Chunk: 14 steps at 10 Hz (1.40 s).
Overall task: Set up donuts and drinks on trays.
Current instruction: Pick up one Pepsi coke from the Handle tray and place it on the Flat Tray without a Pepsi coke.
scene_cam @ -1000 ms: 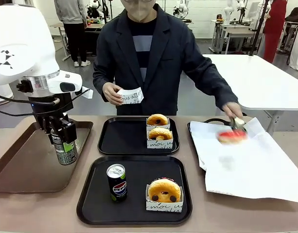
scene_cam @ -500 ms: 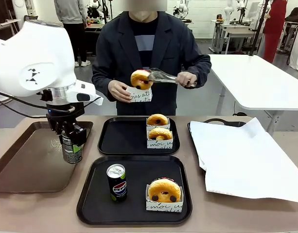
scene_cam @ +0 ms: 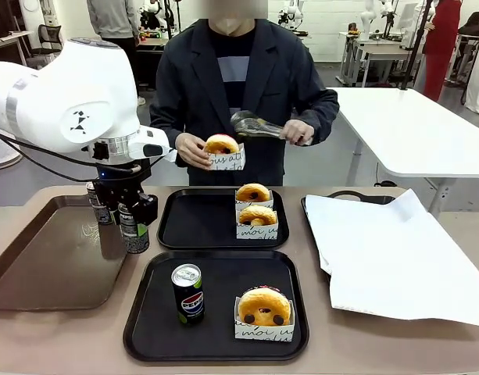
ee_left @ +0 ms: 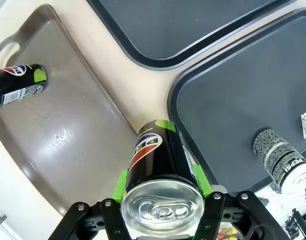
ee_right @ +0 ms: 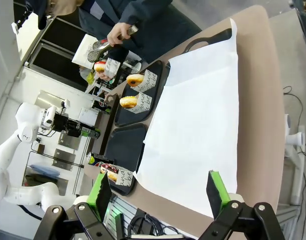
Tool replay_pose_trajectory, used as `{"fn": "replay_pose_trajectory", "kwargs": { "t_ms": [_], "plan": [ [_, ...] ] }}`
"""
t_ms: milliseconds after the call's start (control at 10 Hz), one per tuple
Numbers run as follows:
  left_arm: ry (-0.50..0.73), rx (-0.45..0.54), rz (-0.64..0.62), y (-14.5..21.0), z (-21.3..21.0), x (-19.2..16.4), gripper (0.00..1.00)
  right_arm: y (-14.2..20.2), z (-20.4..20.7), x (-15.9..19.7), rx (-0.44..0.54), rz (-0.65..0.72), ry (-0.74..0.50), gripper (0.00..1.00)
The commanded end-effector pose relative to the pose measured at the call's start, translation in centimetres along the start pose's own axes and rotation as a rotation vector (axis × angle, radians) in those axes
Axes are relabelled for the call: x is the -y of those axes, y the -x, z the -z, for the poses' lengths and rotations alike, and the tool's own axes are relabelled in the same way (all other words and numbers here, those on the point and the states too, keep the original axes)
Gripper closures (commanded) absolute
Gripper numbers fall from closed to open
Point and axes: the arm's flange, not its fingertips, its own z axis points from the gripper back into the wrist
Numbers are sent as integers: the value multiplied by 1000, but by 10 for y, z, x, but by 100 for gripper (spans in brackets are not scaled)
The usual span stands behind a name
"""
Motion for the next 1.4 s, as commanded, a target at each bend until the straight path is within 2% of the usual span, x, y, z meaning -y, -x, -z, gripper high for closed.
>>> {"fn": "replay_pose_trajectory", "kwargs": {
  "t_ms": [0,200,300,400,600,700,800,900,1100,1300],
  "plan": [
    [-3,-9,19,5,3,0,41,-2,1,2,30,-16,-24,0],
    [0,-6,3,1,3,0,41,-2,1,2,30,-16,-24,0],
    [47,10,-4,-11,5,3,41,-2,1,2,30,-16,-24,0],
    [35,39,-35,-28,12,7,41,-2,1,2,30,-16,-24,0],
    [23,-4,12,-29,19,10,41,-2,1,2,30,-16,-24,0],
    [-9,-43,20,-19,11,4,41,-2,1,2,30,-16,-24,0],
    [-48,-103,91,6,-3,0,41,-2,1,2,30,-16,-24,0],
    [-94,-120,179,34,-19,-3,41,-2,1,2,30,-16,-24,0],
    [-101,-57,260,77,-42,-1,41,-2,1,2,30,-16,-24,0],
    [-104,-31,250,78,-43,2,41,-2,1,2,30,-16,-24,0]
  ]
}}
